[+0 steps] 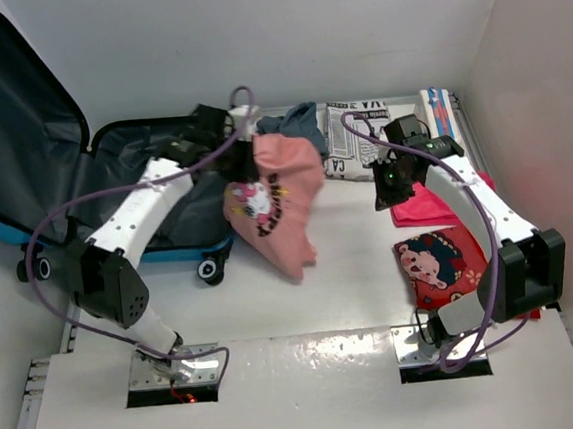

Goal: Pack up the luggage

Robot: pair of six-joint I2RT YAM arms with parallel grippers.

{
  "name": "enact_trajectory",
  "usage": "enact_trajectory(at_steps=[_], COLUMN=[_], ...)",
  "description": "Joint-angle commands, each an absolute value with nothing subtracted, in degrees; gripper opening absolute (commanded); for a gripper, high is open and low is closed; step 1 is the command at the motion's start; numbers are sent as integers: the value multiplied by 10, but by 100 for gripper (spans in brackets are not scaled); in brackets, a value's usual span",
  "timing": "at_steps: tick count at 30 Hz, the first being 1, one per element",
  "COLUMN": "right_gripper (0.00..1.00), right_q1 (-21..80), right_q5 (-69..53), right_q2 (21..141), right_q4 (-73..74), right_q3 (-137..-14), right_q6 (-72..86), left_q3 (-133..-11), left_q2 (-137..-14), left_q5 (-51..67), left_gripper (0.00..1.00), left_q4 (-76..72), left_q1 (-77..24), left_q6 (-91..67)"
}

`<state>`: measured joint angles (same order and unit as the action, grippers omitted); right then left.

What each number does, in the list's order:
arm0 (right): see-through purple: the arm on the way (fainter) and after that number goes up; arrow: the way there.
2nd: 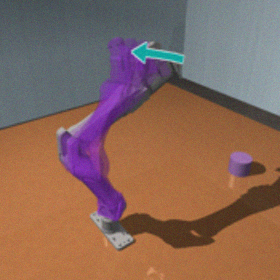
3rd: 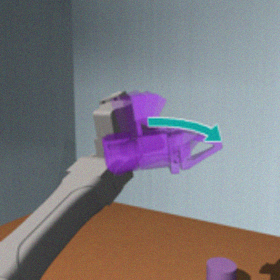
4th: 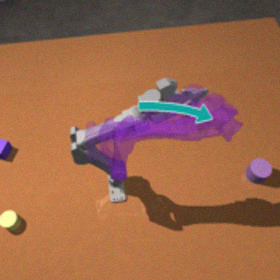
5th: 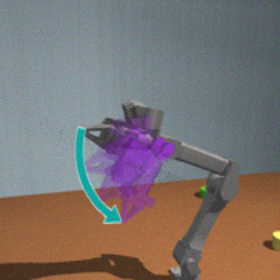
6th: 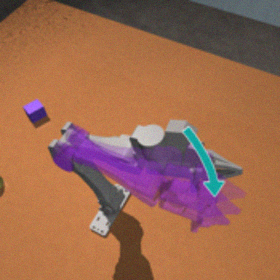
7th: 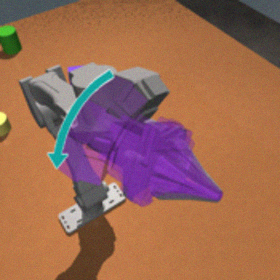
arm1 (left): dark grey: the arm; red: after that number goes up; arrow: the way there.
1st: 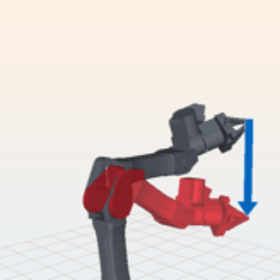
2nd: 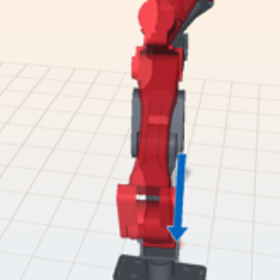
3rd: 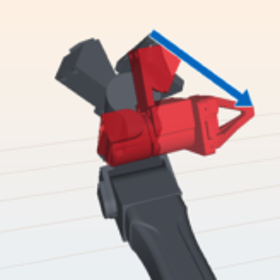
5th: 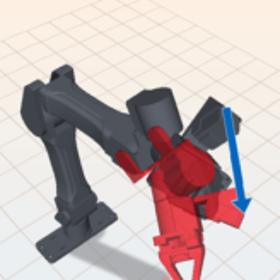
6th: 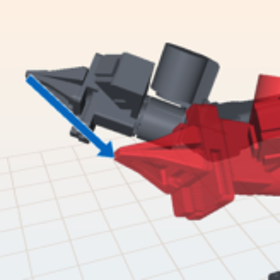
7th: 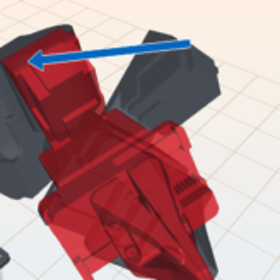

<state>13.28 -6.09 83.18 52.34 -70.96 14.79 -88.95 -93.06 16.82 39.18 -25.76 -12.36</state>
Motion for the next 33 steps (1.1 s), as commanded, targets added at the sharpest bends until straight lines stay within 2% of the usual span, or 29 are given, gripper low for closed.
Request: enact_trajectory(at_steps=[1, 7, 14, 18, 24, 29, 33], right_gripper=[0, 0, 0, 0, 0, 0, 0], right_q1=[124, 127, 141, 150, 164, 171, 175], right_q5=[-45, -48, -42, -40, -35, -30, -30], right_q2=[832, 849, 870, 884, 902, 901, 903], right_q4=[535, 533, 533, 531, 535, 539, 537], right_q3=[-720, -729, -751, -761, -778, -778, -775], right_q6=[119, 131, 130, 130, 127, 126, 124], left_q3=[-900, -882, -911, -896, -896, -896, -896], left_q2=[-925, -937, -996, -1023, -1084, -1063, -1022], left_q5=[161, 160, 102, 34, -28, -101, -72], left_gripper=[0, 0, 0, 0, 0, 0, 0], left_q4=[531, 547, 546, 472, 370, 271, 236], left_q1=[-154, 53, 192, 218, 273, 292, 312], left_q6=[-34, 82, 211, 261, 236, 230, 252])
